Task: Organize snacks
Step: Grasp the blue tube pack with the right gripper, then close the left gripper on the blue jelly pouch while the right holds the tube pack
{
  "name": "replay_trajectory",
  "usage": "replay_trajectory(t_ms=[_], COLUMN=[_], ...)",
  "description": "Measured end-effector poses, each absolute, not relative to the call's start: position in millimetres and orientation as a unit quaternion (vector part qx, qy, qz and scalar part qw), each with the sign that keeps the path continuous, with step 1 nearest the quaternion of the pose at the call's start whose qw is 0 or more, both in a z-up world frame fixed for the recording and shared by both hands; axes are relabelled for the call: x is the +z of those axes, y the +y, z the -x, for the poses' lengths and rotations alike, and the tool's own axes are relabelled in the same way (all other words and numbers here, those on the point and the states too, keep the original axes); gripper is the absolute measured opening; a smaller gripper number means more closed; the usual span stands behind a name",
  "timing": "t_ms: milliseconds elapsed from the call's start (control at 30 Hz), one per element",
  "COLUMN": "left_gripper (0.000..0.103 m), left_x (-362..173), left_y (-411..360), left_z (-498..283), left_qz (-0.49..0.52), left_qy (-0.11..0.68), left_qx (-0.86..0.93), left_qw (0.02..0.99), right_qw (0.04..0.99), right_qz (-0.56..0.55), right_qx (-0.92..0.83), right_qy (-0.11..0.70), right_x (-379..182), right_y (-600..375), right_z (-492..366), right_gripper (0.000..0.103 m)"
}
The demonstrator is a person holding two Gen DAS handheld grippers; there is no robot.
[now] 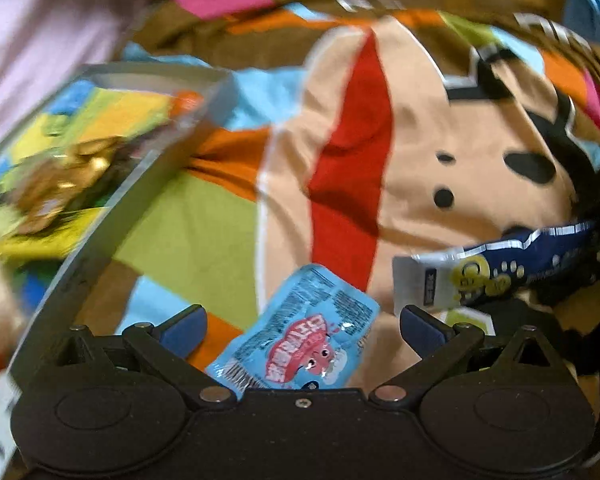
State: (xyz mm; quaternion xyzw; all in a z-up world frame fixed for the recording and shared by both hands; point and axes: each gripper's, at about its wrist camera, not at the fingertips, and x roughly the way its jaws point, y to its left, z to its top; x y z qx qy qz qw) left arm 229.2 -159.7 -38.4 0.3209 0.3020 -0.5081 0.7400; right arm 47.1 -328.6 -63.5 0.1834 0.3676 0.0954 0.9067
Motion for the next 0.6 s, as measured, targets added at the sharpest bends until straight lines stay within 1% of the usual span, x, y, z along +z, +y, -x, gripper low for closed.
replay_trajectory(t_ms=[133, 433, 533, 600], left_gripper=[0.102, 0.097, 0.097, 0.100], left_x=[-45.1, -47.8, -49.2, -50.6], left_y=[-168.6, -140.8, -137.0, -141.6], left_z=[-235.3, -230.4, -219.9, -217.0], left_qz=[-0.335, -0.251, -0.255, -0.265], left_qy=[0.342, 0.428, 0.425, 0.419], left_qx=[-0.530, -0.543, -0.535, -0.518], left_qw=[0.700, 0.677, 0.684, 0.697], right_qw=[0.907, 0.908, 0.909, 0.910], right_qz=[-0.184, -0.182, -0.179, -0.177], right_qx=[0.097, 0.096, 0.095, 0.094], right_qy=[0.365, 0.364, 0.363, 0.363], right_x=[-65.6, -66.8, -67.6, -66.9], right_y=[-328.9, -327.9, -327.0, -325.7], right_z=[-46.0, -45.0, -45.8, -46.7], right_gripper=[0.020, 0.020, 0.020, 0.020])
